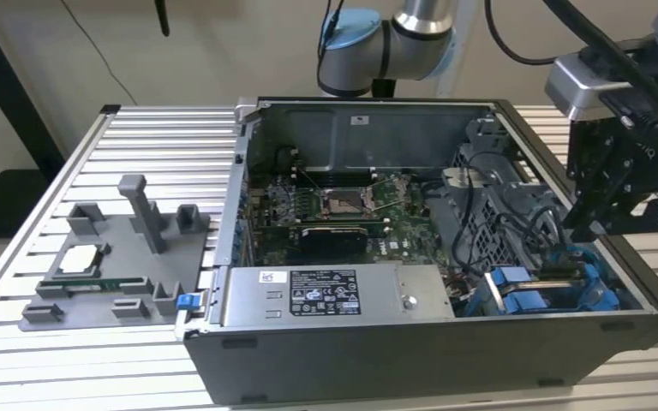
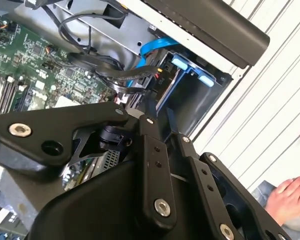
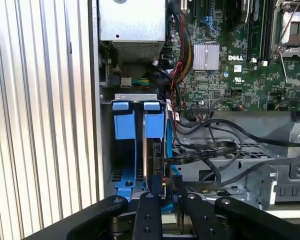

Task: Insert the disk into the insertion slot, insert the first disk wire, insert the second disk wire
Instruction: 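Insert the second disk wire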

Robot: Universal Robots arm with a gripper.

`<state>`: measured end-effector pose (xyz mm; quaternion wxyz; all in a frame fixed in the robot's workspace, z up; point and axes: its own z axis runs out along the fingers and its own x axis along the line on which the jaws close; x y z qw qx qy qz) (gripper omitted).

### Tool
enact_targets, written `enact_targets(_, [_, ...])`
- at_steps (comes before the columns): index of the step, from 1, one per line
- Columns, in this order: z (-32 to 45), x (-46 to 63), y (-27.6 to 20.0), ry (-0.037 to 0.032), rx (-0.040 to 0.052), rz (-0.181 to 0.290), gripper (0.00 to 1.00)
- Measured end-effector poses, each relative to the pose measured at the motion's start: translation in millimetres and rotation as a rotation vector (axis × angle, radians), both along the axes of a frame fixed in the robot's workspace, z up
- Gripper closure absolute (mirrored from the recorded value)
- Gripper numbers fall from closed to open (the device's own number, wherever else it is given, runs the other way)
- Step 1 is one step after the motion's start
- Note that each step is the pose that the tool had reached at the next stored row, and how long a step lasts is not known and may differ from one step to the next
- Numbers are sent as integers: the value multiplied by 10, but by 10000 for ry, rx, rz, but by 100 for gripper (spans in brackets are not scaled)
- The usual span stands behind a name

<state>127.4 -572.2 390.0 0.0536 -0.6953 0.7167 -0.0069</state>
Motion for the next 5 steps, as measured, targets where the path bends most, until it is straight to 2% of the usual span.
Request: enact_targets(5, [8, 0, 0, 0, -1, 0, 0])
